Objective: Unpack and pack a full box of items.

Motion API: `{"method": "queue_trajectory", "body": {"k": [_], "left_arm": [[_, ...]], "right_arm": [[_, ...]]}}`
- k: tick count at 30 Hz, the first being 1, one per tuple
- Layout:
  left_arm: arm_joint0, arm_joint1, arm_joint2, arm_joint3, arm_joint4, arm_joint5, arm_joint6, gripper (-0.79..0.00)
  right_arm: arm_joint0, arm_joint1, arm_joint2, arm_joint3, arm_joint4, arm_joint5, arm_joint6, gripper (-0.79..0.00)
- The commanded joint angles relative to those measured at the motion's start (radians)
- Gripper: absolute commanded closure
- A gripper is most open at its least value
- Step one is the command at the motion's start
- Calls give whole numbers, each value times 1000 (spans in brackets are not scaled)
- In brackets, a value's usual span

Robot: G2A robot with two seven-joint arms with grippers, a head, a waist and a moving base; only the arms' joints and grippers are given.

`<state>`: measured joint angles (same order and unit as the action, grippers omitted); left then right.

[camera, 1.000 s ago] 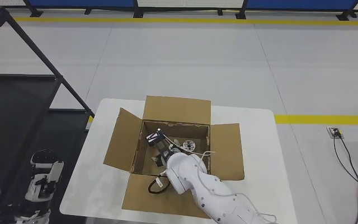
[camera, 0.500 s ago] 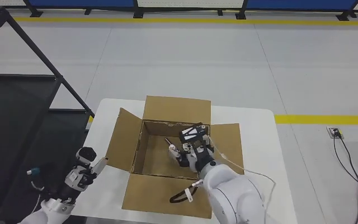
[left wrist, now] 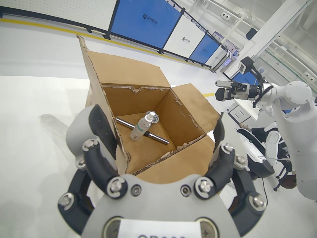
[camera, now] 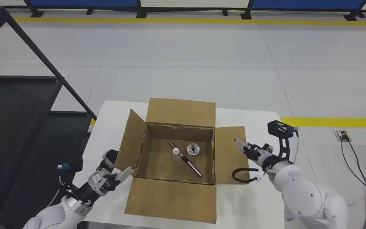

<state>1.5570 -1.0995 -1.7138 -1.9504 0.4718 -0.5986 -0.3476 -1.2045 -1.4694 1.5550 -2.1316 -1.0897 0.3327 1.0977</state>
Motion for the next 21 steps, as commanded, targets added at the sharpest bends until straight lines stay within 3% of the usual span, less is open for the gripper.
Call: {"method": "queue_trajectory", "body": {"k": [1, 7, 12, 21], "left_arm": [[-14, 1, 20, 0, 8, 4, -17, -785], [-66, 1, 95, 26, 24, 18, -64, -785], [-116, -1, 156, 67, 29, 26, -86, -785], [-170, -4, 224, 121, 41, 38, -93, -785]], "right_arm": [[0, 0, -1, -1, 1, -2, -1, -785], [-13, 3, 13, 66, 71, -41, -28, -785], [50, 14, 56, 199, 169, -92, 50, -785], [126, 28, 116, 318, 522, -233, 121, -785]]}}
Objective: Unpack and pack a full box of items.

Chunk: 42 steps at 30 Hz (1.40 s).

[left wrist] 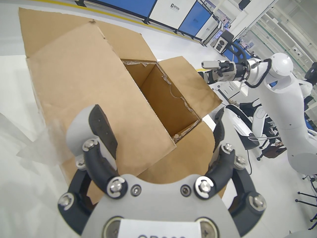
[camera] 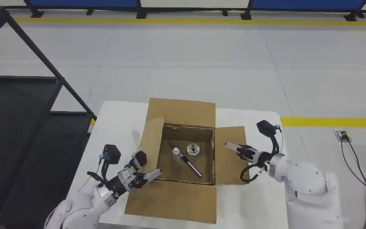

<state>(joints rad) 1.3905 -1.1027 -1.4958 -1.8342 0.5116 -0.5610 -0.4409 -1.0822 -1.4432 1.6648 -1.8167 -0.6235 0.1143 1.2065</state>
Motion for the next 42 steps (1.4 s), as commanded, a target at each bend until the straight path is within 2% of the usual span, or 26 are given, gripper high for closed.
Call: {"method": "queue_trajectory", "body": {"k": [1, 6, 10, 17, 22, 28, 36, 42], "left_arm": [[-7, -1, 13, 10, 3, 2, 1, -785], [-28, -2, 42, 34, 9, 7, 7, -785], [-43, -3, 61, 52, 9, 10, 10, -785], [-63, -5, 87, 77, 13, 28, 11, -785], [-72, -8, 104, 90, 30, 73, 29, -785], [-80, -10, 114, 97, 36, 132, 41, -785], [-86, -12, 121, 103, 42, 162, 52, -785], [-80, -13, 126, 100, 50, 172, 67, -785]], "right_arm": [[11, 3, 13, 9, 109, -29, 29, -785], [46, 13, 24, 47, 338, -94, 106, -785], [73, 14, -46, 66, 385, -99, 85, -785], [106, 10, -230, 94, 300, -80, -32, -785], [127, 6, -332, 135, 220, -61, -128, -785], [141, 7, -402, 161, 135, -35, -199, -785], [147, 11, -463, 180, 36, 21, -256, -785], [146, 13, -484, 181, 19, 39, -274, -785]]}}
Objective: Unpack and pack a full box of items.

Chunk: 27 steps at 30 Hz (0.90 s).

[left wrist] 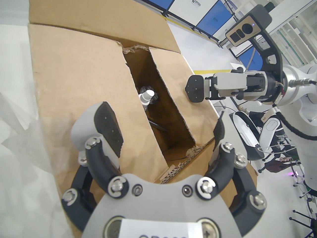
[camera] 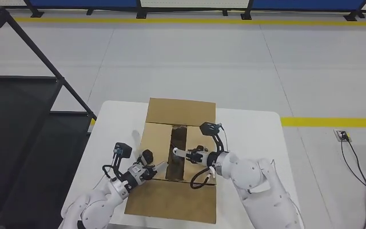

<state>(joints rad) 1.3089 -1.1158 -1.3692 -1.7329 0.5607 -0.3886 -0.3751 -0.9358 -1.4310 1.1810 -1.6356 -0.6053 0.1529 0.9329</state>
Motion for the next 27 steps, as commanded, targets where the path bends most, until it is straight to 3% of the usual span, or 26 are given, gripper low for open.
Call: {"method": "queue_trajectory", "body": {"k": [1, 6, 14, 20, 27], "left_arm": [[3, 0, -3, -9, 0, -3, 6, -785], [45, 10, -76, -81, -37, -59, 23, -785], [194, 38, -324, -187, -139, -181, -19, -785], [316, 56, -450, -117, -230, -303, -136, -785], [357, 76, -436, -19, -405, -432, -320, -785]], "right_arm": [[-1, 2, 2, -5, 3, 0, -3, -785], [-23, 9, 29, -71, 29, -13, -10, -785], [-31, 21, 63, -157, 63, -21, 4, -785], [-4, 25, 74, -154, 71, 0, -16, -785], [31, 27, 58, -140, -22, 96, -62, -785]]}}
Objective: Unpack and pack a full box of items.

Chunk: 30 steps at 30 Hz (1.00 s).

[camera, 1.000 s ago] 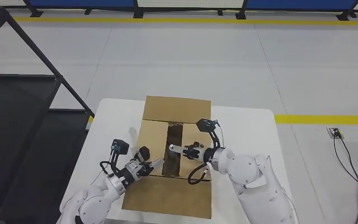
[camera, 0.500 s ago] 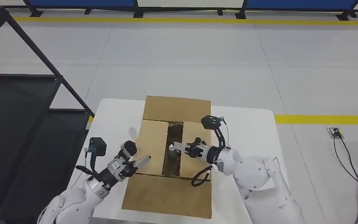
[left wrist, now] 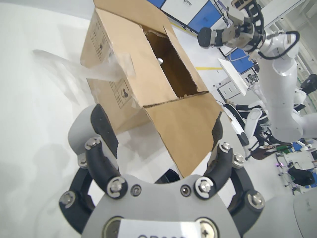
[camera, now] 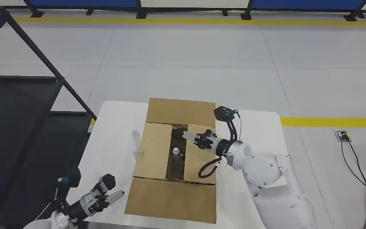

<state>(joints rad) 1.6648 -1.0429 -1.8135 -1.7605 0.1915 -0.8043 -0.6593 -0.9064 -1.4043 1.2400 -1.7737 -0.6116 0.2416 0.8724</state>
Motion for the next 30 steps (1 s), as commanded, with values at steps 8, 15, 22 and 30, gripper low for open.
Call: {"method": "queue_trajectory", "body": {"k": [8, 15, 22, 30], "left_arm": [[7, 34, 50, 10, -44, -139, -218, -785], [-9, 77, 178, -14, -96, -145, -212, -785], [-27, 161, 234, -56, -136, -208, -148, -785], [-106, 183, 225, -25, -266, -208, -137, -785]], "right_arm": [[-11, 0, 1, -2, -6, 6, -26, -785], [-47, -15, 38, 21, 22, 137, -388, -785], [-14, -45, -15, 93, 75, 246, -606, -785], [63, -57, 7, 232, 188, 196, -602, -785]]}}
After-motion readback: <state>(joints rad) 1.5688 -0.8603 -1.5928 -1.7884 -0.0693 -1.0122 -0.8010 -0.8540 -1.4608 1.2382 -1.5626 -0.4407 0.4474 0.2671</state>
